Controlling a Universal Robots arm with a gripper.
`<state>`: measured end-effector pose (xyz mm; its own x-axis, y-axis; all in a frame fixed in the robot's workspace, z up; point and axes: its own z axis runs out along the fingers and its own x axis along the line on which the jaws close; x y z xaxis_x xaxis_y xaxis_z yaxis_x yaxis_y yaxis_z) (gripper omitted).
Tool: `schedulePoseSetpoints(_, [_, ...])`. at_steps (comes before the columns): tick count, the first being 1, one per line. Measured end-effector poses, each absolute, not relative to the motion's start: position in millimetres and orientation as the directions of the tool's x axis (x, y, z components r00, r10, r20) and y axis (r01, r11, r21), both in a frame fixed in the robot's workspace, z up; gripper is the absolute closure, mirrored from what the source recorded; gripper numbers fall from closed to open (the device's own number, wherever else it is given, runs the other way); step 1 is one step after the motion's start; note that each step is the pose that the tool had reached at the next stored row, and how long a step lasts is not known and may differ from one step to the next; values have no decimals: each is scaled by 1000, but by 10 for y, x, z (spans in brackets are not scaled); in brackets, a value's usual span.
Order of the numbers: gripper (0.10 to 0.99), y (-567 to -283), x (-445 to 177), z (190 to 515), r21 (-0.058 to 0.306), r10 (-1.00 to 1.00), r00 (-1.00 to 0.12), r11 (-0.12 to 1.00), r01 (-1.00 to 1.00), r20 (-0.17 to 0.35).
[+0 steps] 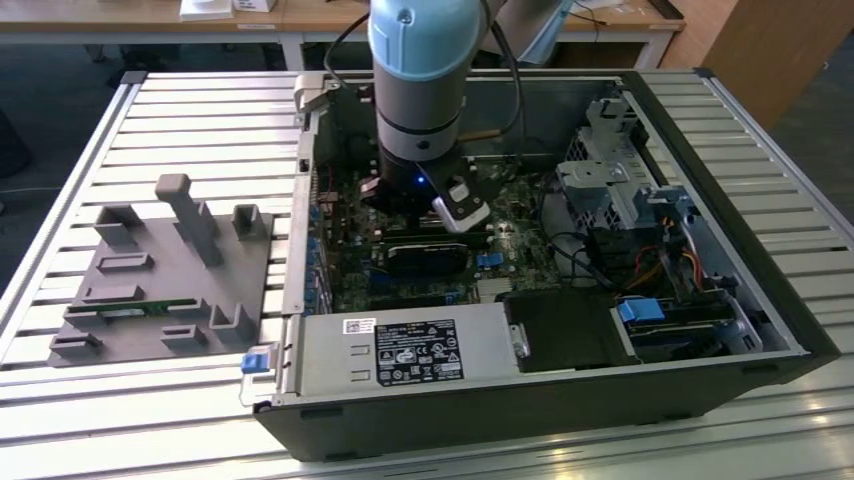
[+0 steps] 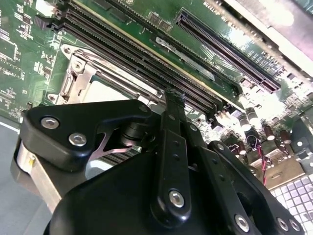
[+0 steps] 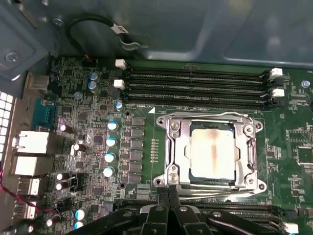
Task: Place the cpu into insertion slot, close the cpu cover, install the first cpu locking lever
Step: 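Install the first cpu locking lever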
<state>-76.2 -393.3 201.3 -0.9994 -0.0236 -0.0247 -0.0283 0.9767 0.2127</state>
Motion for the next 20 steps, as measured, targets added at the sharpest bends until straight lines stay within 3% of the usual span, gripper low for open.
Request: schedulePoseSetpoints(20, [980, -3935, -812, 1910, 244, -23, -999, 969, -28, -25])
